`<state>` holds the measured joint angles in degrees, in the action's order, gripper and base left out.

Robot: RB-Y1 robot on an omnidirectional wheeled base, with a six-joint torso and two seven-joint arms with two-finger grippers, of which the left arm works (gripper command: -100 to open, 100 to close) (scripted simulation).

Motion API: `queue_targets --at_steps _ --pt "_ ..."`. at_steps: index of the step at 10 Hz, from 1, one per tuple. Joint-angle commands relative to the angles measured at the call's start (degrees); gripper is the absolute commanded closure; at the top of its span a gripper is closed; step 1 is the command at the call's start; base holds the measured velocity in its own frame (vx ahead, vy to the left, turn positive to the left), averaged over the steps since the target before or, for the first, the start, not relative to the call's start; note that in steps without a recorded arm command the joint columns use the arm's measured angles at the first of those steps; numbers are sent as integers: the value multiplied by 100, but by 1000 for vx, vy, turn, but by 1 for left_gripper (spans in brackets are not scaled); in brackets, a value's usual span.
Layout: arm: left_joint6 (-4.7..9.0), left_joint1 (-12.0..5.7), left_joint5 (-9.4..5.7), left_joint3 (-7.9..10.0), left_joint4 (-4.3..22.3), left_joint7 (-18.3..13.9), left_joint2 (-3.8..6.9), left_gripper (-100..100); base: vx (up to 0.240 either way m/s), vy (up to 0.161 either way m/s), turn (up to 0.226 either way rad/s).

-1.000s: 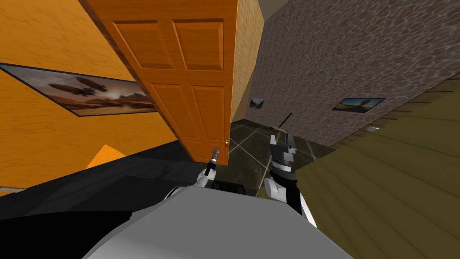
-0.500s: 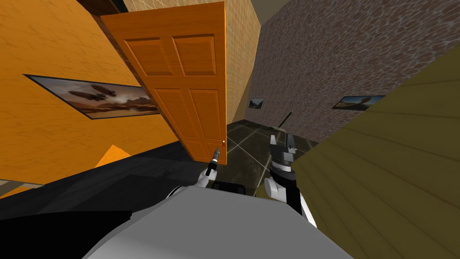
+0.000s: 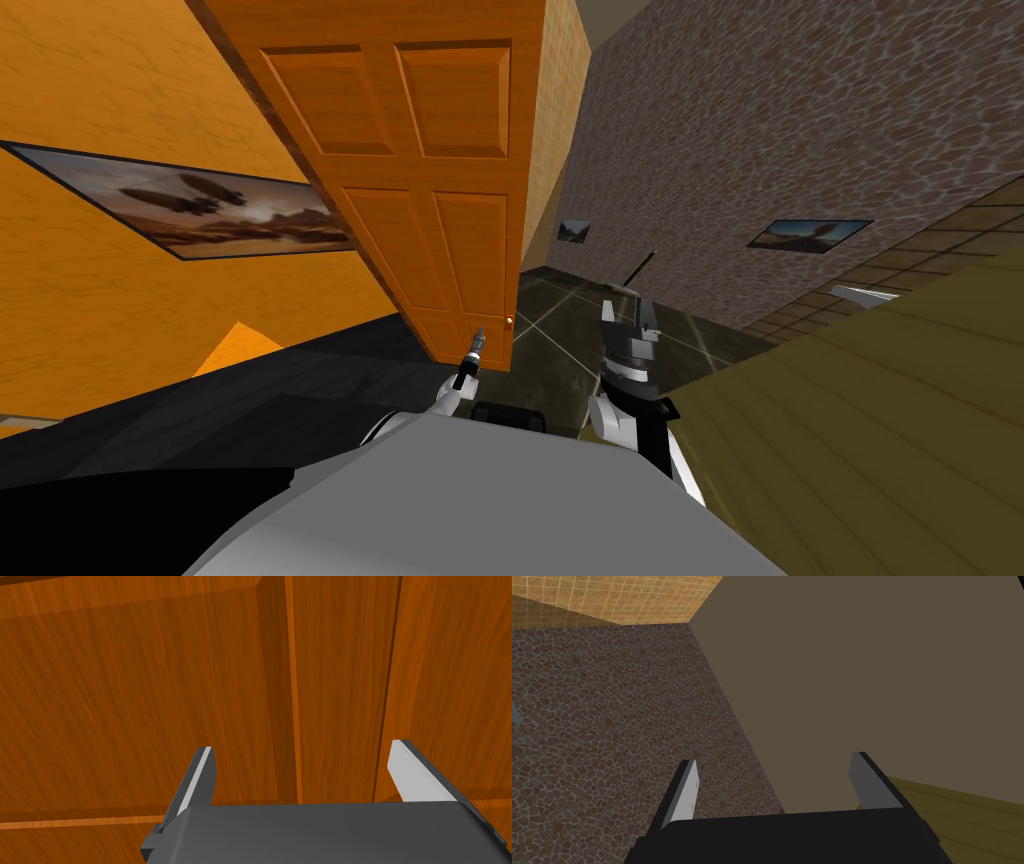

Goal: Push the door open

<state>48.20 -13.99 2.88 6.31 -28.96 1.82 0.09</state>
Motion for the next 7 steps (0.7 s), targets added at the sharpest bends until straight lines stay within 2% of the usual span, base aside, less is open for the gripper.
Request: queue_targets --at_steps 1,3,4,5,7 --pt "-28 29 2 -2 -57 -2 141 -100 148 148 -11" --pt "-14 30 -7 16 -51 17 327 -100 182 88 -25" --pt "-6 30 -13 27 -48 28 363 -100 211 7 -30" --pt "-1 30 -16 34 -46 35 354 -100 161 -73 -21" --pt "11 31 -24 49 -42 51 262 -100 158 -115 -16"
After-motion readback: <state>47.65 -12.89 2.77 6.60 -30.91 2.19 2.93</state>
